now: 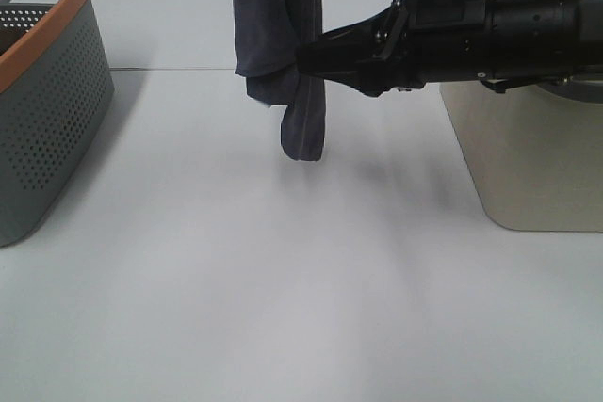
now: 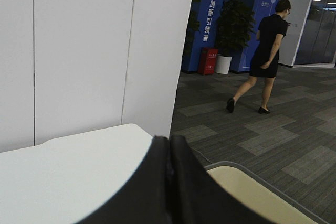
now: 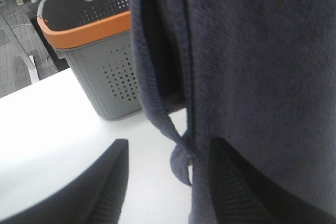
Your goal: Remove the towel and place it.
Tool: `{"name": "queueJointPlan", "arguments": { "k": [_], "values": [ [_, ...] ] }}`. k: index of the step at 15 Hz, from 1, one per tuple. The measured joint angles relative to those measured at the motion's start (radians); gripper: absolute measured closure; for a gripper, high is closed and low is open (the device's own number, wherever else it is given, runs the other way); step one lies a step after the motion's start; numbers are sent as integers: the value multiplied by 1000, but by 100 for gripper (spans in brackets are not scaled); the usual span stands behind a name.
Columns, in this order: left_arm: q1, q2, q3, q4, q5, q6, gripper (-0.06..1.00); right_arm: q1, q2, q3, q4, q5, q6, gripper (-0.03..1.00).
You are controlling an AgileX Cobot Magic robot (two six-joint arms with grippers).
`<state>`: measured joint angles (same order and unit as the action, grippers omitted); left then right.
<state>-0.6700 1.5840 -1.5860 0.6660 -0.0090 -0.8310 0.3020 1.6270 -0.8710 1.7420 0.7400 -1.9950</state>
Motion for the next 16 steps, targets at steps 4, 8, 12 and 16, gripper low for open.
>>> {"name": "queueJointPlan", "arguments": {
  "k": [4,8,12,16],
  "values": [
    [0,0,0,0,0,0,94,5,-35,-2,1,8,0,48],
    [0,0,0,0,17,0,94,90,-17,-43,-1,-130,-5,48],
    [0,0,0,0,24,0,94,103,-9,-61,0,-173,-5,48],
    [0,0,0,0,24,0,94,103,-11,-69,0,-215,-33,48]
  ]
}}
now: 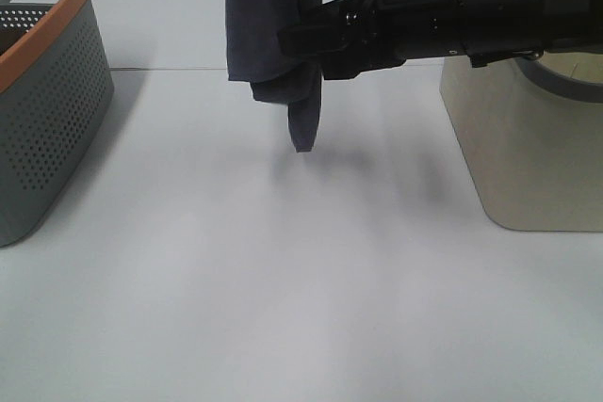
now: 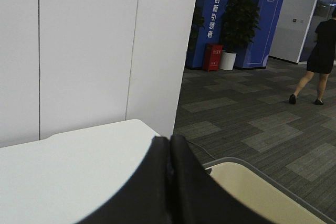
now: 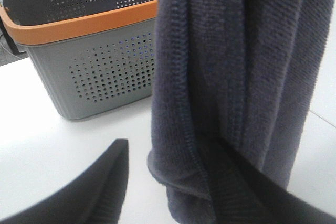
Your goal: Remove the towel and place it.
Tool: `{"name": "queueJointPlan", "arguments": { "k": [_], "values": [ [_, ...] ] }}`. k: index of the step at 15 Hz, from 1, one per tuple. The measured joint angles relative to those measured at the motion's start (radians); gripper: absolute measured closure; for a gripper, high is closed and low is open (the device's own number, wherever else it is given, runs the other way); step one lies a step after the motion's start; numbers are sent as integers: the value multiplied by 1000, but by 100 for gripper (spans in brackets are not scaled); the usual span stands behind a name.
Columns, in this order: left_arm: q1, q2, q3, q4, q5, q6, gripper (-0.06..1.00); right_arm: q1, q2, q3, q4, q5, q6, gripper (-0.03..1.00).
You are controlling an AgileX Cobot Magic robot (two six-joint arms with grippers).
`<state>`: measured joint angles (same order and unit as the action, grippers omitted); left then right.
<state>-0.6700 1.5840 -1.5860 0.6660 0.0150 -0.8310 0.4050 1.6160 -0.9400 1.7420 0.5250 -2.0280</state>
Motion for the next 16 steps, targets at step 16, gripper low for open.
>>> {"name": "queueJointPlan", "arguments": {
  "k": [16],
  "values": [
    [-1,4,0,-13,0,0,94,1,107,-77,2,28,26,47]
  ]
}}
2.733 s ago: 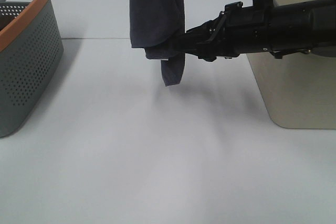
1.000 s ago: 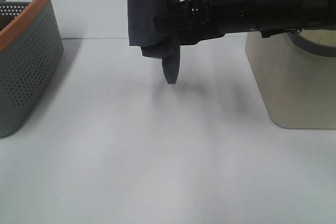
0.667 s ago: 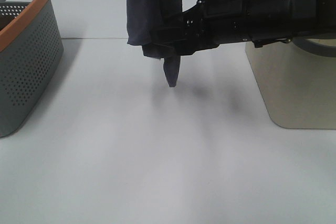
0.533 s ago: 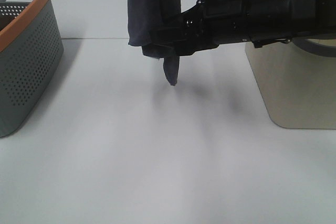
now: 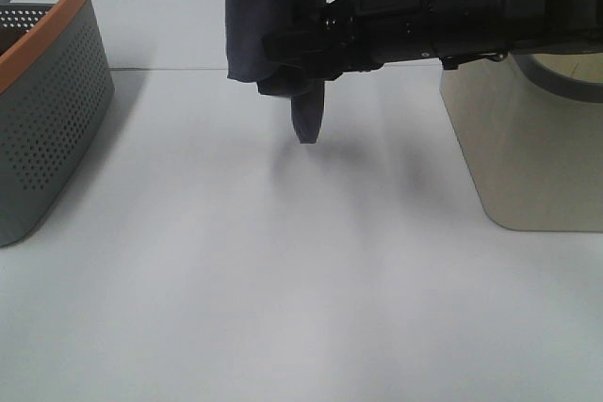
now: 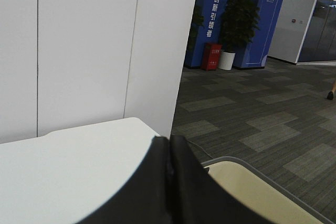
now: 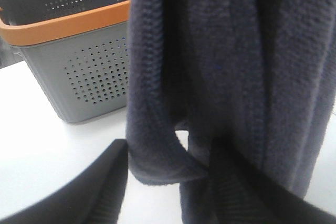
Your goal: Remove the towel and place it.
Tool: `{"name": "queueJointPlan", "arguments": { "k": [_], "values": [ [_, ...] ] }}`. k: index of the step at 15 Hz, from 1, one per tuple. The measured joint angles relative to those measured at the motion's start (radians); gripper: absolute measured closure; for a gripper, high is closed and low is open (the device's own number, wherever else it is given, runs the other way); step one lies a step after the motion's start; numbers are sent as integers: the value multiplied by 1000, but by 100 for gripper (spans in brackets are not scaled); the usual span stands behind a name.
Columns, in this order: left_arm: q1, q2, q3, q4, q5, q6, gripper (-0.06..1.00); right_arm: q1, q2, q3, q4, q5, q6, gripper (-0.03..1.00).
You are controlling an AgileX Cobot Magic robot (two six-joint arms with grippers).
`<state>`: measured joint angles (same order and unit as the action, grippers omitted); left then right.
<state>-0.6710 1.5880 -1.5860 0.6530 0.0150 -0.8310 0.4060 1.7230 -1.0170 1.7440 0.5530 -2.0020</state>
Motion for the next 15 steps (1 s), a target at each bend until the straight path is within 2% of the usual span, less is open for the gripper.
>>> {"name": "queueJointPlan", "arguments": {
  "k": [2,3,6,8,9,10,12,15],
  "values": [
    [0,0,0,0,0,0,94,0,1,-2,0,13,1,50],
    [0,0,0,0,0,0,94,0,1,-4,0,13,9,57],
    [0,0,0,0,0,0,94,0,2,-5,-1,36,82,94],
    [0,0,0,0,0,0,94,0,2,-5,-1,40,124,94],
    [0,0,0,0,9,0,94,0,-11,-5,-45,44,226,94],
    [0,0,0,0,19,0,94,0,-19,-5,-85,48,268,94],
    [8,0,0,-3,95,0,94,0,-65,-5,-272,98,463,94],
    [67,0,0,-70,179,0,94,0,-155,-5,-565,202,708,94]
  ]
}}
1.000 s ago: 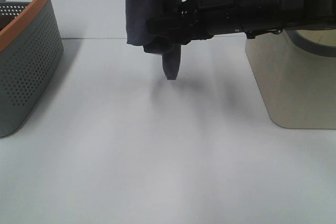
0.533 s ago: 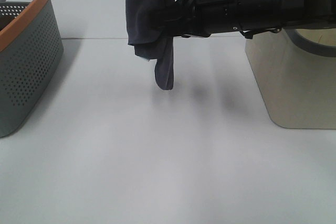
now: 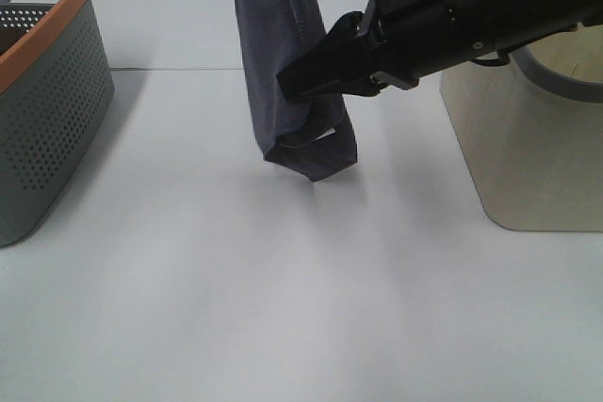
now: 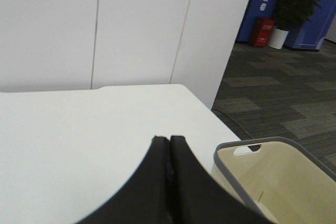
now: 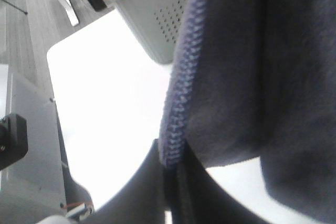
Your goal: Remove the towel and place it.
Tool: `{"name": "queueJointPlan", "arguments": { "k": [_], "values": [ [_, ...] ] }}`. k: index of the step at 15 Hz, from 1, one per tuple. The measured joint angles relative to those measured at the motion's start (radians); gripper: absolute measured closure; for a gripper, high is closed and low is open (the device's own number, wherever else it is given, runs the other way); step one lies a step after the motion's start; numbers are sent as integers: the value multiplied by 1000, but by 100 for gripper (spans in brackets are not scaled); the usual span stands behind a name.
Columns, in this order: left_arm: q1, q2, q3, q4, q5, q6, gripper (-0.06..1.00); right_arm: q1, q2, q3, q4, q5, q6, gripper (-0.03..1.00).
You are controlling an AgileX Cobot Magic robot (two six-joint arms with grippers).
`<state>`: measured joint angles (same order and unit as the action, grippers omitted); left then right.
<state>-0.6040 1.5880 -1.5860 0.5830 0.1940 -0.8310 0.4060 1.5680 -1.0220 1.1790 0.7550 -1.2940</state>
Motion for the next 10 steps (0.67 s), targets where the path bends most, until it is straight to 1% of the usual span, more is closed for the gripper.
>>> {"name": "queueJointPlan", "arguments": {
  "k": [1,2,4,7,9,10],
  "values": [
    [16,-3,0,-32,23,0,94,0,-33,0,-81,12,63,94],
    [24,-6,0,-54,50,0,94,0,-64,-2,-149,15,100,94],
    [27,-25,0,-66,103,0,94,0,-124,-43,-312,17,172,94],
    [32,-60,0,-68,164,-46,94,0,-143,-230,-648,55,404,94],
    [78,-77,0,-78,193,-53,94,0,-143,-358,-836,70,491,94],
    [96,-80,0,-90,211,-55,94,0,-143,-382,-878,69,500,94]
  ]
}}
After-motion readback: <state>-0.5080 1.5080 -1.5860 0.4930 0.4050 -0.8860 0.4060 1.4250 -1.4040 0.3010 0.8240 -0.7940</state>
